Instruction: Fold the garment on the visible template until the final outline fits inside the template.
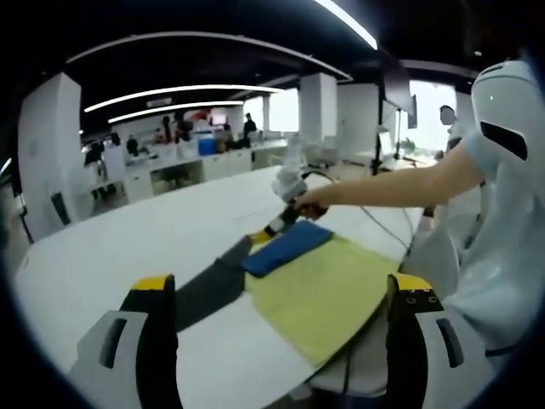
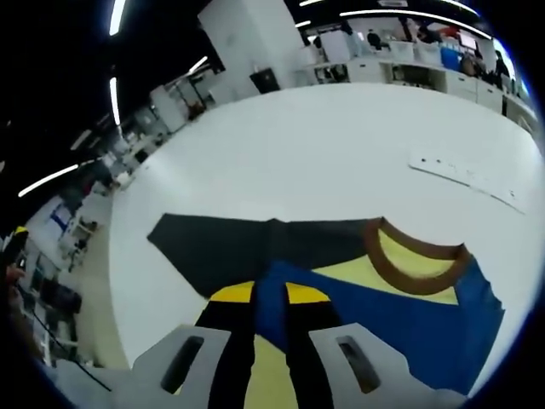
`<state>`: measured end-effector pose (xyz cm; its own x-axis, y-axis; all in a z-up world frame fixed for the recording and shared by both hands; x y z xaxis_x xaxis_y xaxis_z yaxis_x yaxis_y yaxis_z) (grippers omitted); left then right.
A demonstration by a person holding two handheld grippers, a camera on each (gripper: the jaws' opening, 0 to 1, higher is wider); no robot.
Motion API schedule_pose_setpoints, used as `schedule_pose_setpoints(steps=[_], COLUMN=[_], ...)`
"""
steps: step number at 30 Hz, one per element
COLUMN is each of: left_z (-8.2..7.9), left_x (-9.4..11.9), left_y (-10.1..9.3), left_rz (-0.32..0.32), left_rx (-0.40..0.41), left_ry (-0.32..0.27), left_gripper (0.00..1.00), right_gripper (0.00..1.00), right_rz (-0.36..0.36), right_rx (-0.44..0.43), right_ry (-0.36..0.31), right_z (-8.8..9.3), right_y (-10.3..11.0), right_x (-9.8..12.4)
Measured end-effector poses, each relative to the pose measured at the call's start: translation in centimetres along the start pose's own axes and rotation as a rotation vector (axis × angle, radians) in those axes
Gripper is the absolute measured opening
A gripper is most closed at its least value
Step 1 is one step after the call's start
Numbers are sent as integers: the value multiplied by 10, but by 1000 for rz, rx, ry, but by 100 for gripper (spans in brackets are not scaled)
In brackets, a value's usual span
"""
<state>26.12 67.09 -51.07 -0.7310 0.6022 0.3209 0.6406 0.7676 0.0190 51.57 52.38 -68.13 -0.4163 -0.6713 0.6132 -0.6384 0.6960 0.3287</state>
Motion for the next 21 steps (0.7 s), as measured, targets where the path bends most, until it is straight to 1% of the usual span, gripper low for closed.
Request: schedule_pose_setpoints(steps=[9, 13, 18, 21], left_z=[-1, -1, -1, -1], left_x=[-2, -2, -3, -3], left_y=[-3, -5, -7, -8], left_rz=[7, 12, 15, 17], left_rx=[-8, -11, -15, -14], left_ry=[4, 4, 11, 11], left_gripper=[100, 100, 100, 100], right_gripper=[21, 28, 33, 40], right_rz=[-7, -9, -5, -4], right_rx=[44, 79, 102, 116], right_ry=[-10, -18, -25, -29], right_z=[0, -1, -1, 1], right_y=[6, 10, 12, 14], right_x=[9, 12, 17, 21])
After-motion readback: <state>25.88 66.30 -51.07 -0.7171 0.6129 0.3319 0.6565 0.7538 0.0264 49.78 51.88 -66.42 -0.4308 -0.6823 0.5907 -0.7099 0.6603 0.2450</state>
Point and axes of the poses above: the point that each gripper's makers call its tool centre point, and the gripper's own axes: x roughly backward along the fingers, y roughly to its left, z roughly out of its underside, the point moved 1 cm from there along x, roughly backward along the fingers, and after that the axes turned 2 degrees about -y, right-handed, at the moved point
